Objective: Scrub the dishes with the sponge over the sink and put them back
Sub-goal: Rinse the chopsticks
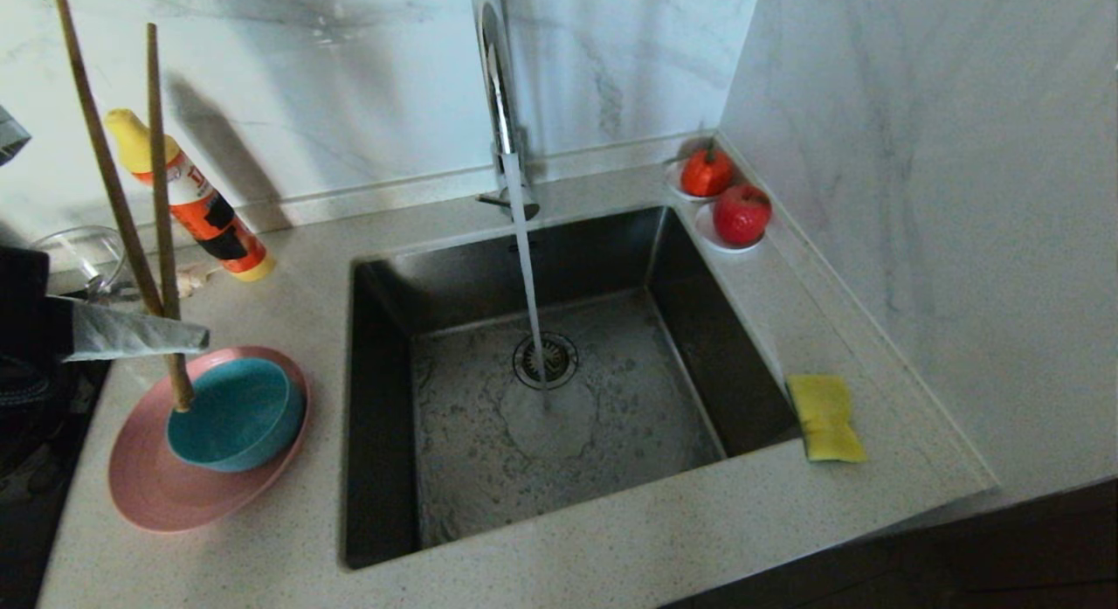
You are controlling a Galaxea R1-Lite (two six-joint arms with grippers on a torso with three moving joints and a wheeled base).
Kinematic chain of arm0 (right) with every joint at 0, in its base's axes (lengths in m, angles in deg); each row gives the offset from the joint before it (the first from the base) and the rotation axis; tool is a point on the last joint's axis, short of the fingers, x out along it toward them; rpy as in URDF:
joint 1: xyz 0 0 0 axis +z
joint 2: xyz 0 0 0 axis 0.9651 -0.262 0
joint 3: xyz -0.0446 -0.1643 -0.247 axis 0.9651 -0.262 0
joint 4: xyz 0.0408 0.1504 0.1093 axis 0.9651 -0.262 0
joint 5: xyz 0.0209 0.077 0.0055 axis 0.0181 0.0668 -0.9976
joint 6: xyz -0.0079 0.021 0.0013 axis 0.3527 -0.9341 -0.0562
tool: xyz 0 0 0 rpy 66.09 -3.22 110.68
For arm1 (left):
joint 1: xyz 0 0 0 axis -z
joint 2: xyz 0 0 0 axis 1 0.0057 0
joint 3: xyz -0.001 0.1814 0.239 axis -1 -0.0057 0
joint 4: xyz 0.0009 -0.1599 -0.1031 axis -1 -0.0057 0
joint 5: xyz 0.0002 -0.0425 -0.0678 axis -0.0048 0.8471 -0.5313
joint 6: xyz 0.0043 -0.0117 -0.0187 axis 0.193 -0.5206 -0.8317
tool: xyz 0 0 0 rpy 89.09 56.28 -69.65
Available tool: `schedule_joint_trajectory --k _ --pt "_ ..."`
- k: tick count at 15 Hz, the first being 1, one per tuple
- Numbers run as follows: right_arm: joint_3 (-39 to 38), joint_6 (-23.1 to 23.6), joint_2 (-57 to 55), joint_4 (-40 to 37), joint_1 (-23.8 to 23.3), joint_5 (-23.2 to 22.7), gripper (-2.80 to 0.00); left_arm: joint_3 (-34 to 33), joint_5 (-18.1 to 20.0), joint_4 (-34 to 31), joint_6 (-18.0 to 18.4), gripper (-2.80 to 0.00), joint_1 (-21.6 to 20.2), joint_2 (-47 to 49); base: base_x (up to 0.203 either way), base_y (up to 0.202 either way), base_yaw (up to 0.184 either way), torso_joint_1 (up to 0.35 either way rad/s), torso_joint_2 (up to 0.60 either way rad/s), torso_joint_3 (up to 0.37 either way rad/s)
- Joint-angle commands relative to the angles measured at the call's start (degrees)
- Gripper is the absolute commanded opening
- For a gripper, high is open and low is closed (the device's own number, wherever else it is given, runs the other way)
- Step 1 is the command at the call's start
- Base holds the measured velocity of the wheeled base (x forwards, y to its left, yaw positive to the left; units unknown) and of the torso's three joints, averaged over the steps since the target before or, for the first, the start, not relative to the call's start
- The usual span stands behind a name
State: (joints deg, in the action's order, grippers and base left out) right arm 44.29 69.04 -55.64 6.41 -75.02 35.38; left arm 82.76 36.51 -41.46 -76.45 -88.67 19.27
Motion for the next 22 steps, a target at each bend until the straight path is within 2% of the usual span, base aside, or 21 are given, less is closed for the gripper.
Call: schedule_joint_trajectory --k 1,7,9,11,13,17,22 --pt "0.0 0.06 0.03 -0.03 0.01 -0.01 -2.8 0.36 0.2 -0.29 3.1 -2.8 4.26 4.4 0.0 0.0 0.0 0.0 0.0 0.0" --pt "0.0 0.05 0.03 -0.03 -0.03 -0.01 -2.8 -0.51 -0.33 -2.5 15.34 -2.8 12.14 9.13 0.0 0.0 0.0 0.0 0.0 0.0" --pt "0.0 -0.01 0.03 -0.03 0.03 -0.01 -2.8 -0.97 -0.72 -4.07 17.99 -2.8 12.68 10.68 0.0 0.0 0.0 0.0 0.0 0.0" --pt "0.0 0.08 0.03 0.06 0.03 -0.01 -2.8 -2.99 -3.64 -4.26 20.63 -2.8 12.97 12.67 0.0 0.0 0.0 0.0 0.0 0.0" --pt "0.0 0.03 0.03 0.03 -0.02 -0.01 -2.8 -4.04 -5.55 -4.35 21.11 -2.8 13.57 14.43 0.0 0.0 0.0 0.0 0.0 0.0" --pt "0.0 0.01 0.03 -0.02 0.03 -0.01 -2.8 -7.64 -5.55 -4.36 21.26 -2.8 13.85 16.01 0.0 0.0 0.0 0.0 0.0 0.0" --pt "0.0 0.01 0.03 -0.02 -0.03 -0.01 -2.8 -6.71 -6.15 -3.71 20.87 -2.8 19.45 20.86 0.0 0.0 0.0 0.0 0.0 0.0"
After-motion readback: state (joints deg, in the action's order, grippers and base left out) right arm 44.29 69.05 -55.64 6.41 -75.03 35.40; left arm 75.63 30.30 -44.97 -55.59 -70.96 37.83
